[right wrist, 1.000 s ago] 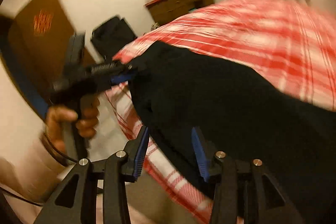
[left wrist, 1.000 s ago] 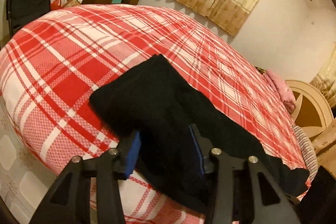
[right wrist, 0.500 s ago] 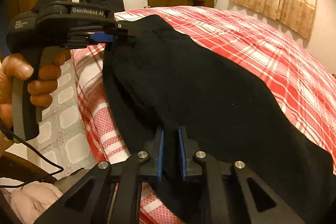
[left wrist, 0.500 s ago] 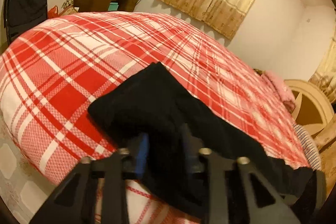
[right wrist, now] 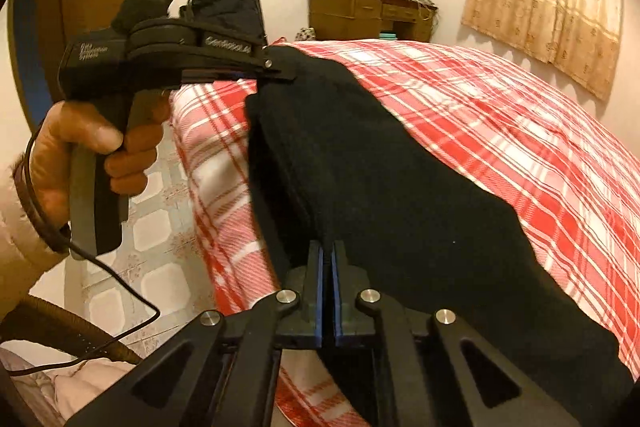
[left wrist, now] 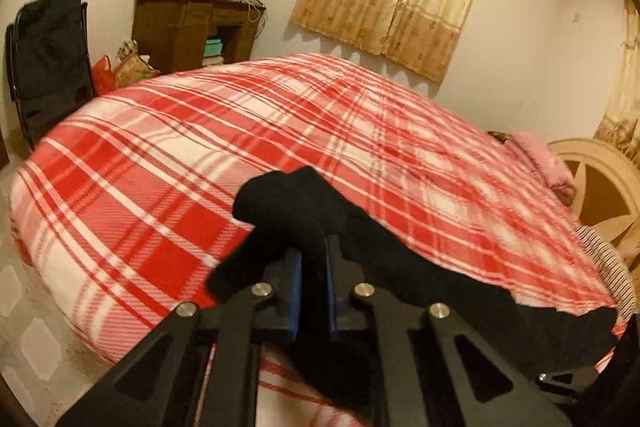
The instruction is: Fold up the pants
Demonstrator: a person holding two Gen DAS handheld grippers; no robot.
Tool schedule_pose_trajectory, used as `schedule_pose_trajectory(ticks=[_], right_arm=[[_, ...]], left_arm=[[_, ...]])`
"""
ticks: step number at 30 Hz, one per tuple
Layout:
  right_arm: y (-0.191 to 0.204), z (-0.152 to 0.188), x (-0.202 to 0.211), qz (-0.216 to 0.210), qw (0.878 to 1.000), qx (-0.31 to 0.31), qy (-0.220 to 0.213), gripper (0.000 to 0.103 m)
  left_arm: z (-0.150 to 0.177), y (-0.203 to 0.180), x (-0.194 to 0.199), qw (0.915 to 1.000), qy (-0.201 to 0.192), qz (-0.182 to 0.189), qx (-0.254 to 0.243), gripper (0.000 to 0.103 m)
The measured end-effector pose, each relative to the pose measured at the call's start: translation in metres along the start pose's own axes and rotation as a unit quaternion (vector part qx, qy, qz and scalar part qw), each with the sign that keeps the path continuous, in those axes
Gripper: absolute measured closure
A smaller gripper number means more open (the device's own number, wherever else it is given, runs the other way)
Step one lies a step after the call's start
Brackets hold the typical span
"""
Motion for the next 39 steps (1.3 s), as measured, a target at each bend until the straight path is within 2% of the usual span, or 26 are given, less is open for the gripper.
schedule_pose_trajectory(ticks=[3, 4, 6, 7, 8, 9, 10, 11, 12, 14, 15, 17, 20, 22, 25, 27, 29, 32, 35, 39], right_arm=[[0.009, 0.008, -0.024, 0.017, 0.999, 0.019, 0.025, 0.097], [0.012, 0.012, -0.030, 0.021, 0.999, 0.021, 0.031, 0.096], [0.016, 0.016, -0.029, 0.031, 0.999, 0.022, 0.024, 0.094], [0.019, 0.016, -0.025, 0.032, 0.999, 0.027, 0.020, 0.091], [0.021, 0.017, -0.022, 0.025, 0.999, 0.029, 0.019, 0.078], [0.022, 0.017, -0.017, 0.000, 1.000, 0.026, 0.014, 0.055], [0.023, 0.017, -0.012, -0.022, 1.000, 0.020, 0.007, 0.047], [0.021, 0.016, -0.005, -0.042, 0.999, 0.010, -0.004, 0.042], [0.017, 0.015, 0.007, -0.063, 0.998, -0.001, -0.017, 0.042], [0.002, 0.011, 0.026, -0.098, 0.994, -0.033, -0.041, 0.042], [-0.015, 0.008, 0.039, -0.120, 0.989, -0.062, -0.060, 0.042], [-0.056, 0.006, 0.056, -0.138, 0.982, -0.106, -0.078, 0.042], [-0.128, 0.008, 0.068, -0.139, 0.972, -0.170, -0.082, 0.042], [-0.165, 0.013, 0.066, -0.156, 0.963, -0.209, -0.071, 0.042], [-0.208, 0.018, 0.047, -0.195, 0.948, -0.251, -0.032, 0.042], [-0.213, 0.021, 0.034, -0.211, 0.946, -0.246, -0.008, 0.042], [-0.213, 0.024, 0.020, -0.209, 0.948, -0.240, 0.019, 0.042], [-0.206, 0.034, 0.008, -0.234, 0.943, -0.229, 0.051, 0.042], [-0.190, 0.039, 0.009, -0.228, 0.951, -0.199, 0.062, 0.042], [-0.173, 0.044, 0.016, -0.220, 0.958, -0.167, 0.075, 0.042]], left_arm=[[0.008, 0.010, -0.013, 0.9996, 0.020, -0.020, 0.003, 0.092], [0.014, 0.014, -0.020, 0.9986, 0.033, -0.041, 0.001, 0.092], [0.020, 0.018, -0.024, 0.9977, 0.036, -0.058, -0.001, 0.086], [0.020, 0.017, -0.022, 0.9976, 0.033, -0.061, 0.000, 0.086], [0.020, 0.017, -0.020, 0.9974, 0.034, -0.063, 0.001, 0.084], [0.018, 0.018, -0.017, 0.9971, 0.032, -0.069, 0.005, 0.079], [0.018, 0.019, -0.013, 0.9964, 0.028, -0.079, 0.009, 0.075], [0.016, 0.020, -0.006, 0.9951, 0.019, -0.097, 0.010, 0.063], [0.014, 0.018, 0.003, 0.9919, -0.001, -0.127, 0.004, 0.051], [0.010, 0.012, 0.018, 0.9842, -0.033, -0.173, -0.009, 0.049], [0.008, 0.003, 0.025, 0.9815, -0.048, -0.184, -0.023, 0.049], [0.004, -0.013, 0.029, 0.9840, -0.053, -0.164, -0.043, 0.049], [0.003, -0.047, 0.026, 0.9890, -0.051, -0.115, -0.078, 0.049], [0.009, -0.070, 0.017, 0.9917, -0.046, -0.078, -0.091, 0.049], [0.021, -0.096, -0.011, 0.9948, -0.003, -0.026, -0.099, 0.049], [0.032, -0.107, -0.024, 0.9941, 0.014, -0.017, -0.106, 0.049], [0.047, -0.112, -0.039, 0.9938, 0.046, -0.005, -0.101, 0.049], [0.074, -0.114, -0.048, 0.9922, 0.084, 0.002, -0.091, 0.049], [0.092, -0.112, -0.049, 0.9905, 0.085, -0.016, -0.107, 0.050], [0.098, -0.117, -0.045, 0.9877, 0.073, -0.043, -0.132, 0.049]])
Point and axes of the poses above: each gripper's, at about its wrist camera, not at the fingertips, and x roughly against the way its jaws point, y to its left, z to its underside, the point moved 6 cm from there along -x, roughly the way its jaws point, and after that the axes turned 11 degrees about y, right-handed, at the moved point
